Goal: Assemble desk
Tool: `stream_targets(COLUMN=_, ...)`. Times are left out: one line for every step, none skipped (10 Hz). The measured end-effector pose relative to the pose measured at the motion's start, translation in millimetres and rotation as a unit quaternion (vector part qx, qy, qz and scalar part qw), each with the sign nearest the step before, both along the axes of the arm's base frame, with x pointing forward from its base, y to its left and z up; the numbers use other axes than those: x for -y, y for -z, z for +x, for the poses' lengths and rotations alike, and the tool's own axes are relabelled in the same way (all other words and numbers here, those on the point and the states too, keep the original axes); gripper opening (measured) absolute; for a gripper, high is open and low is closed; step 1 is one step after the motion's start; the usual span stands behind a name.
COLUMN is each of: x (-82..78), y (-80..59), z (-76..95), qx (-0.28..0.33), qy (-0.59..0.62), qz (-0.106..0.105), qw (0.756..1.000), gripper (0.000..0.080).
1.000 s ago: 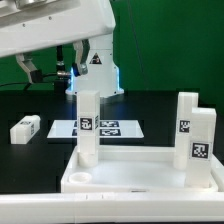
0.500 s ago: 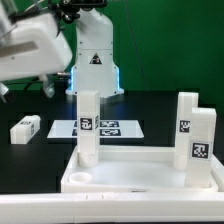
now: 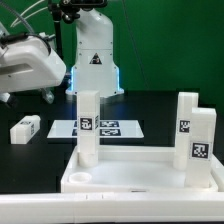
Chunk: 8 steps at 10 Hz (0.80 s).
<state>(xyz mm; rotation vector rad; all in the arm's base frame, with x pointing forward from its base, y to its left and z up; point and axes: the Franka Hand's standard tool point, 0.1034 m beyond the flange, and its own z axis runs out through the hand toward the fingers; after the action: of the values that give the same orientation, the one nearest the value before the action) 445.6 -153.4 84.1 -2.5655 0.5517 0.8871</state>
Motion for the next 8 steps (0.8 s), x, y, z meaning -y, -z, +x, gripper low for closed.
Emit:
stream_targets(x=9.4, y=16.1, z=-13.9, qx=-0.021, qy=-0.009, qz=0.016, qw=1.0, gripper=0.0649)
stream_targets(x=19.3, y=27.5, z=-33.4, qx=-0.071, qy=-0.01, qz=0.034, qw=0.997, gripper=0.0649)
stream_targets(x=28.0, y=37.5, z=-37.9, qx=-0.094, qy=-0.015, qz=0.035, qw=0.995, gripper=0.0649)
stream_targets(x=27.7, y=38.3, z=-35.9, qx=-0.094, qy=-0.017, qz=0.034, qw=0.995, gripper=0.0649)
stream_targets(x=28.3, y=38.8, z=-35.7, qx=-0.093, qy=-0.017, qz=0.032, qw=0.995, gripper=0.0649)
stream_targets(x=28.7, y=39.2, z=-36.0, qx=-0.093, qy=-0.017, qz=0.032, qw=0.995, gripper=0.0649)
stream_targets(x=28.8, y=39.3, z=-36.0, qx=-0.093, qy=-0.017, qz=0.032, qw=0.995, gripper=0.0649)
stream_targets(x=29.4, y=41.9, z=-38.6, qx=-0.095, qy=-0.016, qz=0.032, qw=0.995, gripper=0.0649)
